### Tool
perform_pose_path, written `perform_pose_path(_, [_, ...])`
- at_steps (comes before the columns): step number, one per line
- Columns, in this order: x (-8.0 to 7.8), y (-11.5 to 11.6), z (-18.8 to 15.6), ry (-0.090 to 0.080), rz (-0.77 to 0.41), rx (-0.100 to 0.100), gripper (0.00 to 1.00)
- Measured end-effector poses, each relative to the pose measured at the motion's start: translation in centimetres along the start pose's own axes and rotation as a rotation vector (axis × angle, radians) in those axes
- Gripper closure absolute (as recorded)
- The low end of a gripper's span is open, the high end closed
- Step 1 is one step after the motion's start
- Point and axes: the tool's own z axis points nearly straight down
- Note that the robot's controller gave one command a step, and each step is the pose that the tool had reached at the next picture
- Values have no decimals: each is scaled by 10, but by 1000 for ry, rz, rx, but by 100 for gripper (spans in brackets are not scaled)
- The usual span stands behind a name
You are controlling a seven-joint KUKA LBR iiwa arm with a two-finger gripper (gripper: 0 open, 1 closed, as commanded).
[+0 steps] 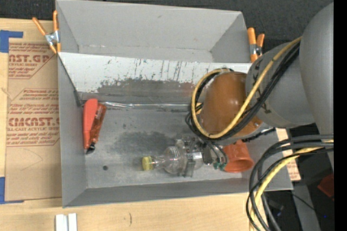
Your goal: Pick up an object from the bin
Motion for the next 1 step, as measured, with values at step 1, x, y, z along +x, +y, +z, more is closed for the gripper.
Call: perform_pose_path(1, [1,0,-10,3,0,0,100])
